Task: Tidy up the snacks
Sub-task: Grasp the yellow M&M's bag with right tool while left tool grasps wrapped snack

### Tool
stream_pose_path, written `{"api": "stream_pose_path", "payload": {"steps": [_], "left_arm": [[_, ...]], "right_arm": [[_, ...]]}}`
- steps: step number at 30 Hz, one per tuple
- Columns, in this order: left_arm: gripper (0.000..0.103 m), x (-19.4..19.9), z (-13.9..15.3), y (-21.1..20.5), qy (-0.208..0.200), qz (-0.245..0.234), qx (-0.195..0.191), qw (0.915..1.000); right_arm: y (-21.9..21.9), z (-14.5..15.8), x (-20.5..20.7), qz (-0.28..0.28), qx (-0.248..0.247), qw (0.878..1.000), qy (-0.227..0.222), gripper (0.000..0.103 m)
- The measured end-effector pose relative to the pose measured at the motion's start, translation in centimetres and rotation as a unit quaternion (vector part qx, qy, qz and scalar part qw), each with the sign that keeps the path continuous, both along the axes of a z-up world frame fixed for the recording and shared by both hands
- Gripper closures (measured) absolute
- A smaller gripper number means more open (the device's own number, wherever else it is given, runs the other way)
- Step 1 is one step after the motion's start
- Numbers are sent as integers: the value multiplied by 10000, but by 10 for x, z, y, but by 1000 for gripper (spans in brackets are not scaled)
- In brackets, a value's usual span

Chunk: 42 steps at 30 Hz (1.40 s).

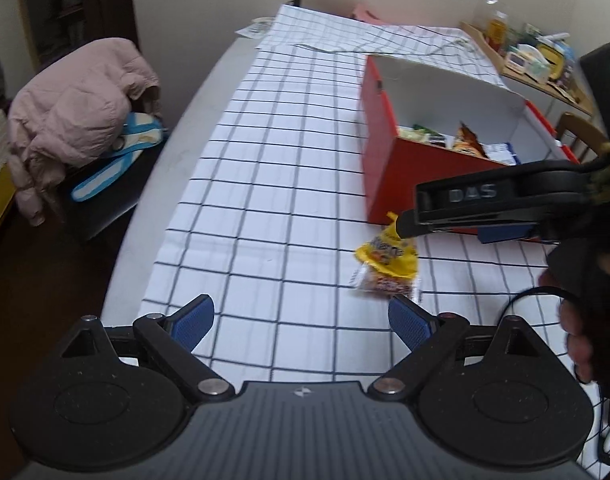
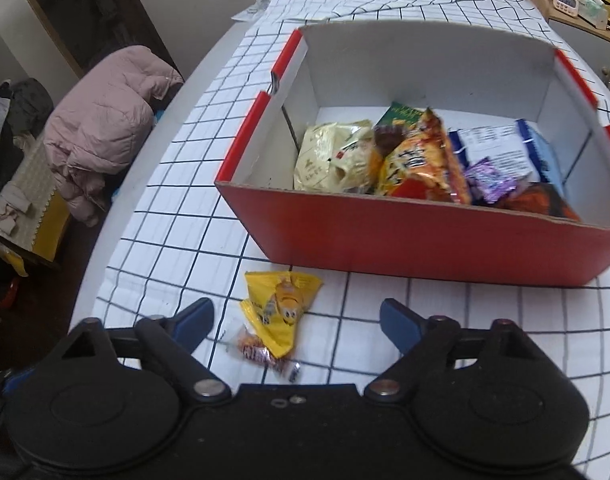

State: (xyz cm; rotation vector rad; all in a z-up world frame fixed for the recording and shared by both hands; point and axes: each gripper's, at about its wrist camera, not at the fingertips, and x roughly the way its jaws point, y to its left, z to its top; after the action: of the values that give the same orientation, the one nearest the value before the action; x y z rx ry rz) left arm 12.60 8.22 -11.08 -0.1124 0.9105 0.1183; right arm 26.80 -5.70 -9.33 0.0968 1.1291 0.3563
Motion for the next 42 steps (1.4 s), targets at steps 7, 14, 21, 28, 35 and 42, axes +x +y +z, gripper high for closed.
{"api": "stream_pose_path", "payload": {"steps": [7,14,21,28,35,42], "left_arm": [[8,-9,-5,2,58,183,139,9997],[8,-5,-7,-8,79,56,281,9996],[8,10,-13,-15,144,-224,230,9994],[8,33,-23,-25,382,-439,-143,9982],[9,71,-40,-30,885,193,-602,9941],[20,99,-54,-31,1299,1057,-717,9833]], "right_arm": [[21,-24,9,-34,-137,9999,48,30],[23,-37,15,22,-194,9997,156,51],[11,-36,13,276,-75,9995,133,64],[-21,-26,-4,471,-110,9988,93,67],[-79,-13,-26,247,102,9996,57,67],[-129,-10,-44,-270,338,9990,58,67]]}}
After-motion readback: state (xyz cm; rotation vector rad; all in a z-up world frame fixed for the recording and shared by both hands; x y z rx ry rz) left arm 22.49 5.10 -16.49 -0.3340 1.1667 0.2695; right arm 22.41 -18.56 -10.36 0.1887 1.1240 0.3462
